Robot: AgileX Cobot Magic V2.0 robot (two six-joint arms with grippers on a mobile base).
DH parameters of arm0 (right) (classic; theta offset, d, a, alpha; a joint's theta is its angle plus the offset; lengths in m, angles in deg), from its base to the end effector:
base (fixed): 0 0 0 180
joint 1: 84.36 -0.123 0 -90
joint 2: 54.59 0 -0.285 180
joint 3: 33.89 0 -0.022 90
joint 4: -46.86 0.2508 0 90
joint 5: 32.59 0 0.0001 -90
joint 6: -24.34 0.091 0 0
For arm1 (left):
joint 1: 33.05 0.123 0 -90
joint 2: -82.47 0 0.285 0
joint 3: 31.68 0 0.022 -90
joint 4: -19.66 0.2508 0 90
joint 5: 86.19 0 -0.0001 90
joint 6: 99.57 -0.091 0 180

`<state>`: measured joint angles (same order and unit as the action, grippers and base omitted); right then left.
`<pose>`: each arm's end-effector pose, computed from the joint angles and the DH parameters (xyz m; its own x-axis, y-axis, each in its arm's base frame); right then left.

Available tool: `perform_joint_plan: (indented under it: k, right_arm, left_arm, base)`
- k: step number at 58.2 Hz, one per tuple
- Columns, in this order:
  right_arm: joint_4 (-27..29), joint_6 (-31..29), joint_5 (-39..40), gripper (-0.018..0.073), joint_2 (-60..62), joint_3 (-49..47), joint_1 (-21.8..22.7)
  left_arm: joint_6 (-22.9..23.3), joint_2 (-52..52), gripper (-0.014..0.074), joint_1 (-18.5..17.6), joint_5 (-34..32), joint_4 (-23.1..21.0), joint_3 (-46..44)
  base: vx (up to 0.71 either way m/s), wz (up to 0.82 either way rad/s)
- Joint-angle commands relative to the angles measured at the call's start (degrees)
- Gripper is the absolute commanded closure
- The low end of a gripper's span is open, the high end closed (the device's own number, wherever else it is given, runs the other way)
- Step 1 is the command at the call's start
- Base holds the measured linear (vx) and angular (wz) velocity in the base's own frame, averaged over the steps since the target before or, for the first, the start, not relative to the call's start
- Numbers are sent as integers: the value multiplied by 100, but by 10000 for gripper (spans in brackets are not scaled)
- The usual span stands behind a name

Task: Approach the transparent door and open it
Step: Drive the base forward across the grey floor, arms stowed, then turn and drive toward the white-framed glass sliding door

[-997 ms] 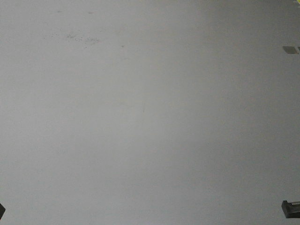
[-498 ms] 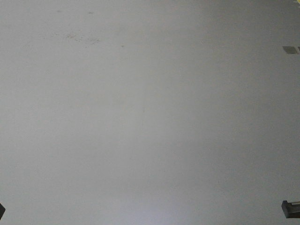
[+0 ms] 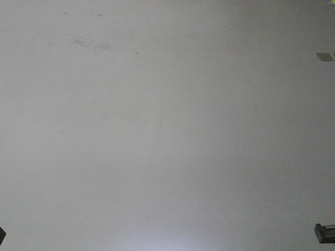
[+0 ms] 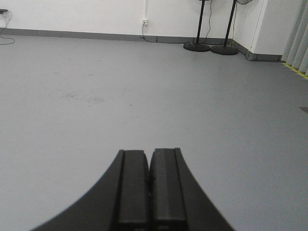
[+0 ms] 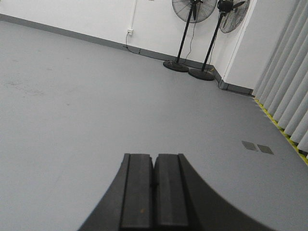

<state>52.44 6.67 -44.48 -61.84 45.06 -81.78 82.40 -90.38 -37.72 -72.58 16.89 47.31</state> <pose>0.0562 -0.0007 0.1847 -0.1418 -0.2053 -0.9684 -0.0049 0.9784 -0.2067 0.0554 -0.0056 0.1818 -0.1755 -0.0672 -0.9822 0.0786 0.9935 -0.0820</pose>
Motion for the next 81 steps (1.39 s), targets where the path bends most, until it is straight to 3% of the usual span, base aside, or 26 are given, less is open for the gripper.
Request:
perform_joint_plan:
  k: [1,53,81]
  right_arm:
    - [-28,-31,461,565,90,20,29]
    - [-28,-31,461,565,90,20,29]
    - [-28,-31,446,565,90,20,29]
  left_arm:
    - [5,-24,603,7,-476,-55,44]
    - [5,-24,603,7,-476,-55,44]
    - [5,-24,603,7,-476,-55,44]
  base:
    - [13,0]
    - [18,7]
    - [29,35]
